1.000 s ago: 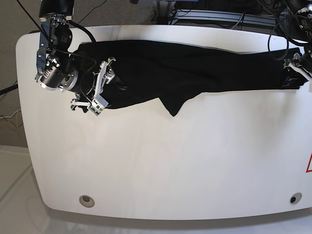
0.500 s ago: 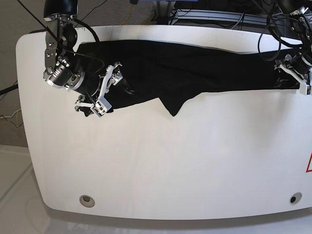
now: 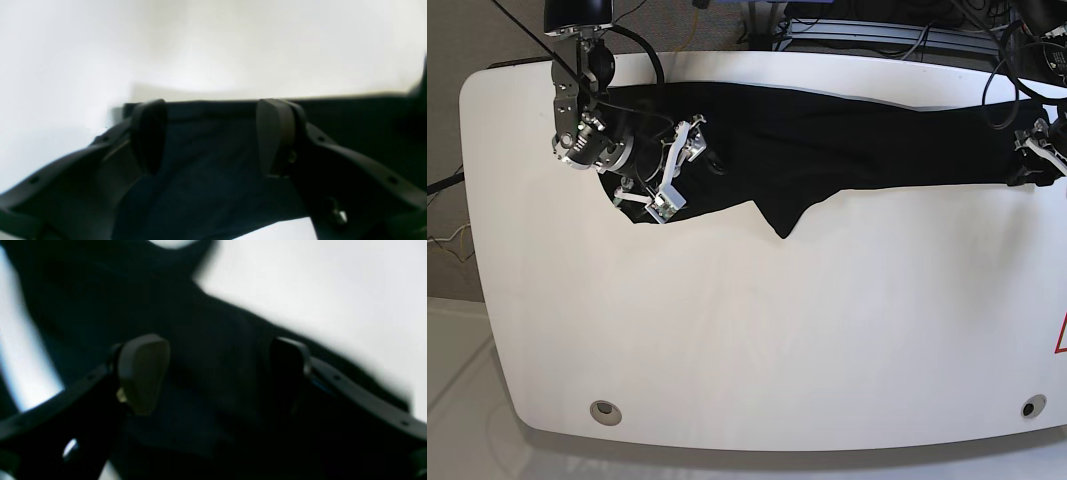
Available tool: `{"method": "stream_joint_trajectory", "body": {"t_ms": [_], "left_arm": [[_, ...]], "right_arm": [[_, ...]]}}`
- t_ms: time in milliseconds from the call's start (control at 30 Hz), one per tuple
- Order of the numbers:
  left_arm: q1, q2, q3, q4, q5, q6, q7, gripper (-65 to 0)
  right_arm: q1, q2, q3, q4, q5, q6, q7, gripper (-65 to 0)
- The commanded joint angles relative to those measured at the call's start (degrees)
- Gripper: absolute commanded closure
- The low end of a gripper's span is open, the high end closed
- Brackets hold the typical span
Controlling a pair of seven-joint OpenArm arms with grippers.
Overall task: Fold the T-shirt properly
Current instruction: 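Adjust the shirt end with the right gripper, tucking it toward the left gripper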
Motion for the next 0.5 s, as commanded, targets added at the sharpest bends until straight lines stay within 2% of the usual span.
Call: {"method": "stream_joint_trajectory", "body": {"t_ms": [0,100,167,233,367,433,467], "left_arm": [[-0.31,-2.31,0.03,1.19,-0.31,0.07,-1.84,-39.3],[-0.25,-2.51,0.89,1.35,0.16,0.07,-2.24,-39.2],[-0.09,-2.63,1.73,1.53,0.55,0.07,-2.69,-39.2],[0.36,-2.32,2.29,1.69,1.96,0.07,-3.24,-39.0],[0.57,-1.79,2.28,1.51,2.55,0.07,-3.46,-38.8],[0.37,-1.28,2.0,1.2,2.57,0.07,-3.52,-38.6],[0.32,-1.16,1.87,1.21,2.65,0.07,-3.58,-38.8]], "right_arm": [[1.48,-0.03,-0.32,-2.11,-1.01,-0.07,0.87,-46.3],[2.72,-0.34,-0.96,-4.77,-1.81,0.12,1.15,-44.0],[3.8,-0.5,-1.43,-6.45,-2.5,0.34,1.23,-40.1],[6.65,-0.86,-3.68,-9.99,-4.44,0.47,0.77,-27.1],[8.11,-1.21,-4.65,-10.97,-5.23,0.47,0.69,-8.4],[8.53,-1.27,-5.13,-11.22,-5.6,0.47,0.79,0.0],[8.71,-1.32,-5.27,-11.36,-5.63,0.47,0.74,0.0]]}}
